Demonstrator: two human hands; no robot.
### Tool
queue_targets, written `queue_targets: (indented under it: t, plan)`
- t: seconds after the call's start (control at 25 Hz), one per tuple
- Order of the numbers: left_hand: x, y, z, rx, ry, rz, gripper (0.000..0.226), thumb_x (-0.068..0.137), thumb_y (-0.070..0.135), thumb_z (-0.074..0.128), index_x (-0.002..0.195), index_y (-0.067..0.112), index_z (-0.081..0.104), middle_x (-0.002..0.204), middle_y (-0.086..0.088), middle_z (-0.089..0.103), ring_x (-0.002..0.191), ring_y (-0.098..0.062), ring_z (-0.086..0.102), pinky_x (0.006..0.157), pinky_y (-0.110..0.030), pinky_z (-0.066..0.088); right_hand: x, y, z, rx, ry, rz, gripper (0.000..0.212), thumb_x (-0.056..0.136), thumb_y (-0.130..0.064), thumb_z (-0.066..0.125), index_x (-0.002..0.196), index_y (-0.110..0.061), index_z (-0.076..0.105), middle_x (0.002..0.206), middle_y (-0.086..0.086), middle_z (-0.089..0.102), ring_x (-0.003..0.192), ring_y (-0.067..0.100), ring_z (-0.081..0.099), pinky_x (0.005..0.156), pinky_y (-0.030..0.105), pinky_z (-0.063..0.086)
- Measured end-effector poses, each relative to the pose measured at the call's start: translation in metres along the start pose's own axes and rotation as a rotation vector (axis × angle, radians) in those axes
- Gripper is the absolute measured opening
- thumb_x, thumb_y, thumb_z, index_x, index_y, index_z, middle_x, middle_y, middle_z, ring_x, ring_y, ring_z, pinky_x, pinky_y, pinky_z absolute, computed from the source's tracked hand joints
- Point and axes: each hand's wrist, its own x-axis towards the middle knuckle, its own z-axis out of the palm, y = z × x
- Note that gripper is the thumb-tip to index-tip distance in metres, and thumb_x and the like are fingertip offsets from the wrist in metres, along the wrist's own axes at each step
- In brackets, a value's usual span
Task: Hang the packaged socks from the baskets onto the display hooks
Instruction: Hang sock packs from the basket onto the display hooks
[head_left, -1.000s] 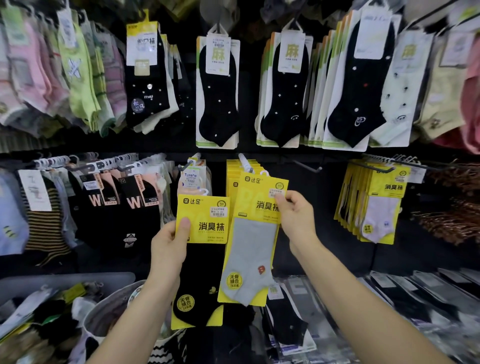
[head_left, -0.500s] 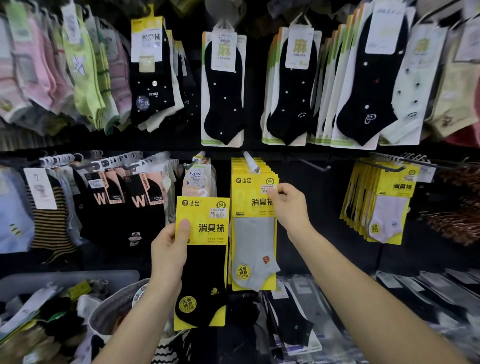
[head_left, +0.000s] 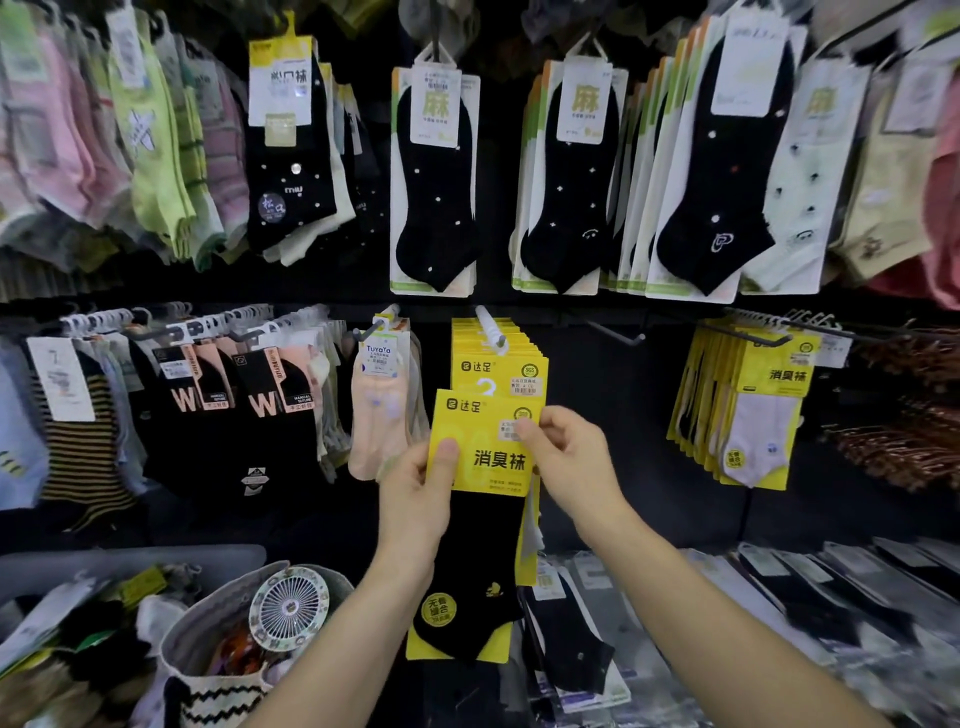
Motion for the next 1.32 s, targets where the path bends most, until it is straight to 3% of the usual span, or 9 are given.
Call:
queue_targets:
  t: [0.16, 0.36, 0.6, 0.72, 0.84, 0.92, 1.0, 1.16, 1.32]
  plan:
    - [0.009, 0.013, 0.022, 0.015, -0.097, 0.047, 0.015, 0.094, 0.011, 0.051, 0.089, 0.019, 0.063, 0.091, -0.006, 0.071, 0.086, -0.022, 0.067, 0.077, -0.035, 0.053, 0.012, -0.005, -0.014, 0.141, 0.144, 0.035, 0.013, 0.093, -0.016, 0.055, 0.083, -0.017, 0.063, 0.073, -0.005, 0.072, 0.067, 0.002, 0.067, 0.054, 0.013, 0.049]
    - [0.031, 0.021, 0.031, 0.043, -0.113, 0.062, 0.015, 0.095, 0.011, 0.049, 0.087, 0.015, 0.061, 0.096, -0.019, 0.069, 0.091, -0.033, 0.065, 0.082, -0.045, 0.053, 0.032, -0.015, -0.015, 0.139, 0.155, 0.04, 0.013, 0.093, -0.016, 0.055, 0.083, -0.018, 0.062, 0.074, -0.005, 0.072, 0.066, 0.001, 0.068, 0.053, 0.013, 0.049]
    - [0.039, 0.002, 0.022, 0.033, -0.076, -0.001, 0.015, 0.094, 0.01, 0.051, 0.095, 0.001, 0.063, 0.095, -0.017, 0.069, 0.086, -0.026, 0.064, 0.078, -0.038, 0.051, 0.047, -0.015, -0.007, -0.036, 0.098, 0.108, 0.013, 0.09, -0.021, 0.059, 0.078, -0.02, 0.065, 0.079, -0.001, 0.073, 0.08, 0.019, 0.07, 0.074, 0.036, 0.058]
    - [0.041, -0.007, 0.018, 0.179, -0.011, 0.04, 0.011, 0.09, 0.016, 0.057, 0.097, 0.008, 0.061, 0.091, -0.006, 0.066, 0.079, -0.014, 0.06, 0.068, -0.02, 0.046, 0.052, -0.013, -0.005, -0.166, 0.098, 0.117, 0.014, 0.089, -0.026, 0.06, 0.079, -0.017, 0.066, 0.083, 0.004, 0.073, 0.085, 0.026, 0.069, 0.081, 0.047, 0.055]
    - [0.044, -0.012, 0.015, 0.332, 0.126, 0.102, 0.038, 0.084, 0.022, 0.065, 0.118, 0.013, 0.05, 0.107, 0.004, 0.051, 0.092, -0.005, 0.05, 0.071, -0.003, 0.039, 0.053, -0.009, -0.003, -0.169, 0.107, 0.128, 0.017, 0.088, -0.03, 0.061, 0.082, -0.014, 0.064, 0.086, 0.009, 0.072, 0.085, 0.029, 0.068, 0.079, 0.051, 0.055]
    - [0.049, -0.013, 0.014, 0.272, 0.035, 0.09, 0.048, 0.087, 0.02, 0.062, 0.13, 0.011, 0.042, 0.122, 0.005, 0.049, 0.111, -0.007, 0.048, 0.089, -0.009, 0.04, 0.052, -0.006, -0.004, -0.188, 0.148, 0.137, 0.024, 0.086, -0.037, 0.062, 0.09, -0.013, 0.06, 0.088, 0.007, 0.07, 0.083, 0.024, 0.067, 0.076, 0.045, 0.055]
    - [0.049, -0.014, 0.018, 0.169, -0.138, 0.071, 0.04, 0.092, 0.016, 0.054, 0.13, 0.013, 0.044, 0.121, 0.001, 0.059, 0.112, -0.012, 0.055, 0.097, -0.03, 0.046, 0.045, 0.0, -0.002, -0.282, 0.163, 0.174, 0.042, 0.084, -0.047, 0.061, 0.109, -0.014, 0.052, 0.096, 0.002, 0.064, 0.085, 0.017, 0.062, 0.073, 0.036, 0.052]
    - [0.038, -0.019, 0.03, 0.004, -0.21, 0.085, 0.033, 0.095, 0.011, 0.049, 0.125, 0.023, 0.05, 0.113, 0.011, 0.063, 0.105, 0.003, 0.058, 0.092, -0.019, 0.046, 0.033, 0.017, 0.013, -0.205, -0.011, 0.171, 0.06, 0.09, -0.037, 0.055, 0.141, -0.021, 0.027, 0.129, 0.002, 0.051, 0.12, 0.019, 0.048, 0.101, 0.041, 0.042]
    - [0.033, -0.028, 0.036, -0.071, -0.177, 0.011, 0.034, 0.098, 0.017, 0.042, 0.131, 0.025, 0.045, 0.117, 0.013, 0.061, 0.109, 0.001, 0.056, 0.092, -0.014, 0.044, 0.026, 0.028, 0.014, -0.115, -0.071, 0.173, 0.06, 0.092, -0.03, 0.054, 0.143, -0.023, 0.023, 0.13, -0.002, 0.051, 0.121, 0.016, 0.048, 0.097, 0.031, 0.04]
